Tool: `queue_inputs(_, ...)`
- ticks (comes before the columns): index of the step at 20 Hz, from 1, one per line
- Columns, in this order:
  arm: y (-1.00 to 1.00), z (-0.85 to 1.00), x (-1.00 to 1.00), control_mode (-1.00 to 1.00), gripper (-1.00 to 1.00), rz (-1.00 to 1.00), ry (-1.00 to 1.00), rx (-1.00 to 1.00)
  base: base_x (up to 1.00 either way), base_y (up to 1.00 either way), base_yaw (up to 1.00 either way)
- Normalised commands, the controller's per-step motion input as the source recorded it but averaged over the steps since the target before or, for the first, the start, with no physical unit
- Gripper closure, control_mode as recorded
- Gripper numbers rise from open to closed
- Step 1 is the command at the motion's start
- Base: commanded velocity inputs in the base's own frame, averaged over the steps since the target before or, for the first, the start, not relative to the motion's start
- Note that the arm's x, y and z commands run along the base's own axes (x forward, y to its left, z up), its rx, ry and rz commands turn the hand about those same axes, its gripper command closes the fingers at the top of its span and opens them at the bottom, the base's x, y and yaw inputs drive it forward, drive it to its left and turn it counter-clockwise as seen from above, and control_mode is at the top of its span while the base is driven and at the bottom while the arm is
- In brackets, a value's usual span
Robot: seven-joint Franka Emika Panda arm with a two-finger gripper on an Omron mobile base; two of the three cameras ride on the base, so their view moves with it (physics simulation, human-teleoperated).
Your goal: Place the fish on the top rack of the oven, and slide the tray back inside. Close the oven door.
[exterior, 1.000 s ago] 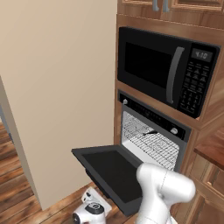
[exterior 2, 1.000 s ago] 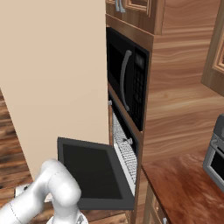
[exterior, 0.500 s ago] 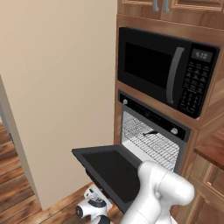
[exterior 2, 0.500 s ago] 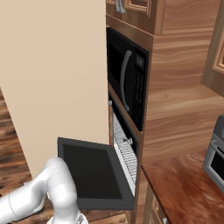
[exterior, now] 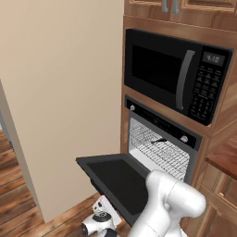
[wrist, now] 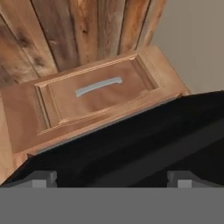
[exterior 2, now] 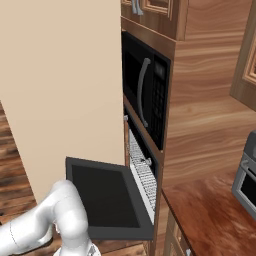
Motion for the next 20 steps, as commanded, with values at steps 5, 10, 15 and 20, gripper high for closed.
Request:
queue_inputs(5,-0.91,0.01,0.04,-1.00,-1.00,-0.35,-0.06,-0.22,0.00,0.00,0.00)
queue_inputs(10,-0.91,0.17,0.16,-1.00,-1.00,-0.36,-0.03,-0.25,0.00,0.00,0.00)
queue_inputs(15,-0.59,0.62,0.23,-1.00,-1.00,-0.36,-0.14,-0.39,0.00,0.00,0.00)
queue_inputs(20,-0.24,0.48,0.20,-1.00,-1.00,-0.39,-0.20,-0.60,0.00,0.00,0.00)
